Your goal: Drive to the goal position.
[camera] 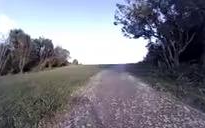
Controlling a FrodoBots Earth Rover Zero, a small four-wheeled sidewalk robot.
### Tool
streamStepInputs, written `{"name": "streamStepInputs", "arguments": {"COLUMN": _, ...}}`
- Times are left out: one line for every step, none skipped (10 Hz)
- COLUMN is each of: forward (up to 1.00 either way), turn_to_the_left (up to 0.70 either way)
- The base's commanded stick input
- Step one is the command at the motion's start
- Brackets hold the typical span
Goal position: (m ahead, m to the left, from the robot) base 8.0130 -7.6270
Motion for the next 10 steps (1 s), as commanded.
{"name": "streamStepInputs", "arguments": {"forward": 0.50, "turn_to_the_left": 0.00}}
{"name": "streamStepInputs", "arguments": {"forward": 0.50, "turn_to_the_left": 0.00}}
{"name": "streamStepInputs", "arguments": {"forward": 0.50, "turn_to_the_left": 0.00}}
{"name": "streamStepInputs", "arguments": {"forward": 0.50, "turn_to_the_left": 0.00}}
{"name": "streamStepInputs", "arguments": {"forward": 0.50, "turn_to_the_left": 0.00}}
{"name": "streamStepInputs", "arguments": {"forward": 0.50, "turn_to_the_left": 0.00}}
{"name": "streamStepInputs", "arguments": {"forward": 0.50, "turn_to_the_left": 0.00}}
{"name": "streamStepInputs", "arguments": {"forward": 0.50, "turn_to_the_left": 0.00}}
{"name": "streamStepInputs", "arguments": {"forward": 0.50, "turn_to_the_left": -0.37}}
{"name": "streamStepInputs", "arguments": {"forward": 0.50, "turn_to_the_left": -0.07}}
